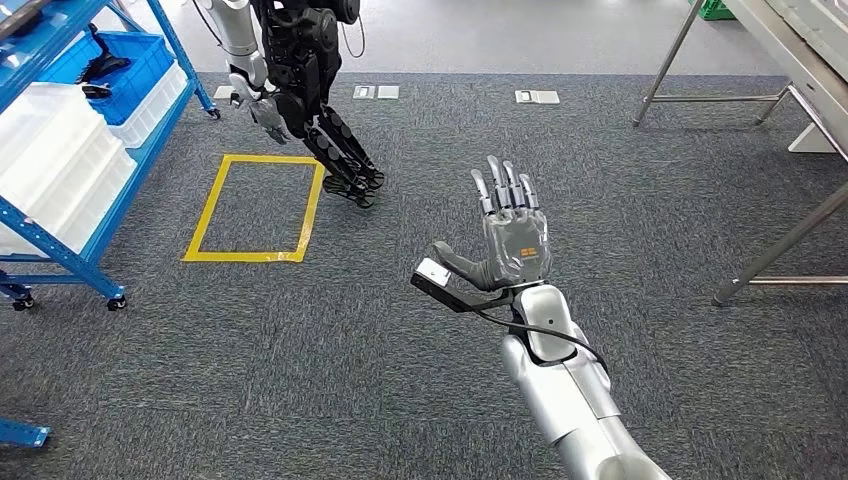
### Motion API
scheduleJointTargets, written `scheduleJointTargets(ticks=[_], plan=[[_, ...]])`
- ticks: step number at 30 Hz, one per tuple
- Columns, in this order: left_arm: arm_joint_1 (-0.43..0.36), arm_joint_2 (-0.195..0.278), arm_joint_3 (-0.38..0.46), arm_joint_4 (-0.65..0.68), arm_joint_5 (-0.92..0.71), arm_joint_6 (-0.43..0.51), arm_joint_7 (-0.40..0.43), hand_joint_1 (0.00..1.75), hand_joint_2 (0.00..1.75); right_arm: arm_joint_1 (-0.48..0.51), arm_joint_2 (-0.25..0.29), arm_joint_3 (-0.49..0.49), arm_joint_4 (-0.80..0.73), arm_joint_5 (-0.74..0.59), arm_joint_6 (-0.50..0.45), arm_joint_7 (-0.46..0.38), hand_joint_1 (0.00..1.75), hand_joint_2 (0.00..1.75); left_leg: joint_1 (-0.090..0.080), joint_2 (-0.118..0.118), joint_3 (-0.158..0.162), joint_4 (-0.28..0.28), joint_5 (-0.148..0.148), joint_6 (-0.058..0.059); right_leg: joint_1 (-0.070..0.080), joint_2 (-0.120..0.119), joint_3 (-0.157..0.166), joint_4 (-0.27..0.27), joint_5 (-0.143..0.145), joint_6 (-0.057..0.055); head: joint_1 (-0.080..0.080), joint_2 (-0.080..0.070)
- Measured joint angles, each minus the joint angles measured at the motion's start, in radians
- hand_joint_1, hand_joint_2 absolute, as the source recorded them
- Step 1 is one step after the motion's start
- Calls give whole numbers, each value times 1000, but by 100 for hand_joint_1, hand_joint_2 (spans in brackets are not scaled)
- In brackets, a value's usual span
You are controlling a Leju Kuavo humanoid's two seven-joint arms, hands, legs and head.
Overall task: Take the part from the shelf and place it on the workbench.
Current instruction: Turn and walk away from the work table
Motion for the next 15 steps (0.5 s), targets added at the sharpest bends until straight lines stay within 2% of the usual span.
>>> scheduleJointTargets(ticks=[1,2,3,4,5,6,7,8,10,11,12,14,15], plan=[[1,0,0,0,1,-2,4,0,0,5,2,1,0,0,-1,-2,0,0,-1,33,-14,28,-17,-4,-1,-11,2,-3,1,-6,-4,0],[-1,1,1,0,2,-4,6,0,0,11,3,1,0,0,-1,-4,0,0,-2,71,-36,76,-44,-7,-1,-22,4,-5,1,-11,-9,0],[-3,0,1,0,2,-5,8,0,0,18,3,2,0,-1,-2,-6,0,0,-2,100,-69,140,-76,-10,2,-36,5,-5,-1,-15,-12,0],[-4,0,1,0,2,-6,10,0,0,27,2,2,0,-2,-4,-8,0,0,0,112,-102,206,-104,-14,4,-50,6,-5,-3,-18,-14,0],[-4,0,1,0,2,-6,11,0,0,35,1,2,1,-4,-5,-10,0,0,2,117,-127,253,-119,-16,6,-65,6,-5,-5,-20,-14,0],[-3,0,1,0,2,-7,12,0,0,41,0,2,1,-6,-6,-11,0,0,4,121,-134,268,-116,-18,7,-80,7,-5,-7,-22,-14,0],[-1,0,2,0,2,-8,13,0,0,46,-1,2,1,-9,-6,-14,0,0,5,126,-121,242,-97,-19,7,-93,8,-5,-8,-22,-14,0],[0,0,3,0,2,-9,13,0,0,48,-2,2,1,-12,-7,-16,0,0,6,137,-90,184,-67,-18,7,-105,9,-5,-10,-22,-14,0],[-1,1,6,0,2,-9,13,0,0,50,-3,2,1,-16,-7,-19,0,0,3,186,-17,56,-22,-13,14,-126,14,-4,-17,-15,-15,0],[-3,1,7,0,2,-9,13,0,0,50,-4,2,1,-17,-7,-20,0,0,0,202,5,18,-13,-8,18,-135,17,-4,-21,-10,-13,0],[-3,1,8,0,2,-9,13,0,0,51,-6,2,1,-17,-7,-21,0,0,-4,208,13,3,-13,-2,21,-145,21,-5,-25,-5,-10,0],[-4,1,10,0,2,-9,13,0,0,52,-8,2,1,-18,-8,-23,0,0,-6,179,13,-1,-12,10,22,-166,26,-7,-31,5,-6,0],[-4,1,11,0,2,-9,13,0,0,52,-9,2,0,-18,-8,-23,0,0,-4,165,16,-5,-9,16,19,-156,25,1,-39,8,-4,0]])
